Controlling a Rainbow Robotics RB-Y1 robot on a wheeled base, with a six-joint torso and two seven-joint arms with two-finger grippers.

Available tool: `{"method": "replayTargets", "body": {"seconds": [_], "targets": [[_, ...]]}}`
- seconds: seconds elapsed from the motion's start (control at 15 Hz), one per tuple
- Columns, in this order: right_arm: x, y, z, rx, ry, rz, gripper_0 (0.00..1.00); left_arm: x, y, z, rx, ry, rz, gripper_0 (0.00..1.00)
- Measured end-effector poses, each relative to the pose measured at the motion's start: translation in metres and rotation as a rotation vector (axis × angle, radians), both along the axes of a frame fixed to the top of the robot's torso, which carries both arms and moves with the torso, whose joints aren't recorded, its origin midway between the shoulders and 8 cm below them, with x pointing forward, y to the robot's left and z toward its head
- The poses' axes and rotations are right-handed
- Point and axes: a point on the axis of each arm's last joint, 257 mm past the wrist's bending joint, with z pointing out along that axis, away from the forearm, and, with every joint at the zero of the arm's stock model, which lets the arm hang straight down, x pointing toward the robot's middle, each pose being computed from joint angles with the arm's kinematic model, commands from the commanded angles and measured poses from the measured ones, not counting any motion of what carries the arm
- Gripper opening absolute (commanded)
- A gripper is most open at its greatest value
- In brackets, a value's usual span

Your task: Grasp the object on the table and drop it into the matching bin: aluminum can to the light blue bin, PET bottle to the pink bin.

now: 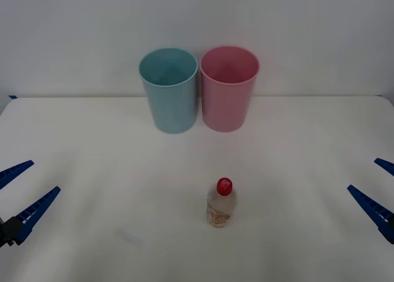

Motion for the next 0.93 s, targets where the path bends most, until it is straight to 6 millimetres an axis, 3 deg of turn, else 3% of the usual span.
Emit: {"method": "replayTargets", "body": {"seconds": [0.33,0.93], "targets": [[0.001,0.005,-0.001,0.029,-0.007,-0.004,1.0,0.0,0.0,0.0,0.0,0.0,0.0,1.0],[0.0,0.035,-0.013,-0.029,0.007,0.097,1.0,0.0,0.0,0.0,0.0,0.0,0.0,1.0]]}}
